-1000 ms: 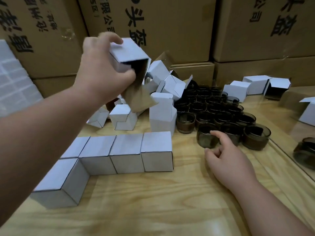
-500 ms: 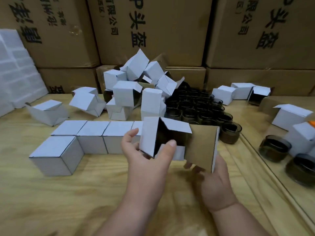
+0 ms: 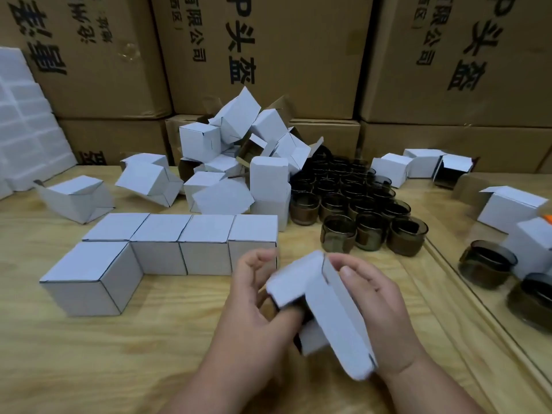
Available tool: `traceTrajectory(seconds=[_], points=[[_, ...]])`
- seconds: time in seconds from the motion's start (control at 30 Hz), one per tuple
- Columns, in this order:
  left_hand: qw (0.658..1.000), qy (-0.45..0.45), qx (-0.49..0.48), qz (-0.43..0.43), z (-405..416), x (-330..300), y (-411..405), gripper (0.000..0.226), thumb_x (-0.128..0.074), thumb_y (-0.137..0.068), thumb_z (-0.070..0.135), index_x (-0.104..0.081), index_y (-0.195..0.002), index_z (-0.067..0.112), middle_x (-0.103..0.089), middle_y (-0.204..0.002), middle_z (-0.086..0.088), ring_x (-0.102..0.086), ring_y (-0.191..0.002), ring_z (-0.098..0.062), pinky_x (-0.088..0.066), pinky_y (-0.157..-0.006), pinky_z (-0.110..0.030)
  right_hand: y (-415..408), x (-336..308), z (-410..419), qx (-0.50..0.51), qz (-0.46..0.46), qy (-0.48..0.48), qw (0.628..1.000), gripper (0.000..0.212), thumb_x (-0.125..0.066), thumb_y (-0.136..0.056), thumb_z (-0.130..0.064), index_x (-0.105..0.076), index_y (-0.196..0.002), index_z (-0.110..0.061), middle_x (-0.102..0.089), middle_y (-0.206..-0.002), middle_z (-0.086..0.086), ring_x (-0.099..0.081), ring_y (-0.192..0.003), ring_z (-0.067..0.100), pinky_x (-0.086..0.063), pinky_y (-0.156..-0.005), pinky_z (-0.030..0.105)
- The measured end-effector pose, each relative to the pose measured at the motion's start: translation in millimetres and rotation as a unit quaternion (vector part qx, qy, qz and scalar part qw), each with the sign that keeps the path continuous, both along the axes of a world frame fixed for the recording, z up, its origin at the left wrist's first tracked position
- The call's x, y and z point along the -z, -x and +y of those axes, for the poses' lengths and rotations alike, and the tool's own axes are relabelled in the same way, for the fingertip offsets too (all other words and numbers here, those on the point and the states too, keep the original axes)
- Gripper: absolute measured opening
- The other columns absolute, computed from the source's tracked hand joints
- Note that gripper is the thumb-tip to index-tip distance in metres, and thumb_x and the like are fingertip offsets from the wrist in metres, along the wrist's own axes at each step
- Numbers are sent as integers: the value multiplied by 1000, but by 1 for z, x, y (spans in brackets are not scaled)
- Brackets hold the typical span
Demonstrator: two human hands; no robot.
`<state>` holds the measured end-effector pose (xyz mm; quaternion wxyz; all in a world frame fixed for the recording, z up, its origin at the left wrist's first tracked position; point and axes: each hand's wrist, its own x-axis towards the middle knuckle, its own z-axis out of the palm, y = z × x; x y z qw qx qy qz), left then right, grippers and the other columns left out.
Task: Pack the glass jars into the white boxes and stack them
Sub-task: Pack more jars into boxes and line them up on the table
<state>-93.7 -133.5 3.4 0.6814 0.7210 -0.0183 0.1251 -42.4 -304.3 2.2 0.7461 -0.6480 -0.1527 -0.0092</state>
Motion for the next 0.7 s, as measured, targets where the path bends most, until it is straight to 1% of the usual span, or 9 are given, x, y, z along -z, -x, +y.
traceTrajectory(seconds=[0.1,0.2,0.3,0.37,0.4,0.47,0.53,0.6,0.7], points=[[997,-67,28,-22,3,0,-1,66,-80,-57,42,-60,-117,59,-66,-124,26,-66,-110,3,-50,-85,-10,-3,0,4,29,24,6,999,24,-59,-86,-33,-80,-93,-26,-71,-67,-5,-62,-57,3,-47,-52,16],[999,-34,24,-19,8,0,0,58,-74,-69,35,-66,-121,57,-70,-121,22,-70,-104,-2,-55,-80,-16,-19,5,9,113,14,34,993,21,-60,-100,-22,-75,-86,-28,-69,-67,5,-52,-47,15,-43,-43,26],[999,-43,-10,-8,10,1,4,62,-58,-81,25,-56,-130,65,-70,-112,3,-72,-91,-20,-58,-74,-34,-49,11,9,228,-36,130,964,23,-60,-98,-13,-67,-93,-34,-64,-75,-13,-49,-52,10,-45,-52,25],[997,-72,-18,-5,12,-1,5,69,-58,-83,28,-45,-136,70,-62,-130,-8,-67,-113,-37,-57,-92,-57,-66,12,9,252,-52,224,940,27,-59,-96,-20,-60,-114,-40,-59,-82,-9,-53,-61,10,-44,-60,29],[996,-91,-18,-5,13,-2,6,72,-60,-83,30,-40,-138,72,-60,-137,-6,-61,-126,-36,-53,-100,-61,-72,13,9,254,-46,284,923,38,-58,-95,-25,-54,-129,-40,-59,-87,-5,-55,-67,12,-43,-62,31],[991,-133,-17,-23,15,-3,7,78,-65,-86,29,-33,-141,73,-55,-146,20,-55,-135,-14,-50,-107,-50,-80,12,11,256,-26,406,877,54,-55,-94,-34,-42,-146,-38,-60,-106,0,-58,-80,16,-42,-66,32],[990,-134,6,-49,17,-2,7,80,-65,-89,20,-35,-143,70,-53,-143,35,-53,-133,2,-48,-107,-34,-79,11,16,258,-18,473,842,53,-55,-93,-41,-43,-145,-37,-54,-121,0,-60,-90,21,-41,-69,33],[995,-89,21,-49,18,-1,8,75,-60,-89,11,-47,-139,65,-64,-135,25,-58,-129,0,-50,-101,-26,-73,11,19,264,-19,486,833,45,-56,-91,-46,-49,-134,-36,-44,-113,-4,-59,-87,22,-41,-68,33],[1000,19,6,-23,16,-2,7,61,-54,-84,11,-65,-128,53,-74,-120,11,-68,-115,-8,-57,-85,-27,-66,11,16,283,-19,474,833,40,-64,-86,-55,-55,-118,-32,-33,-110,-7,-56,-79,20,-42,-66,32]])
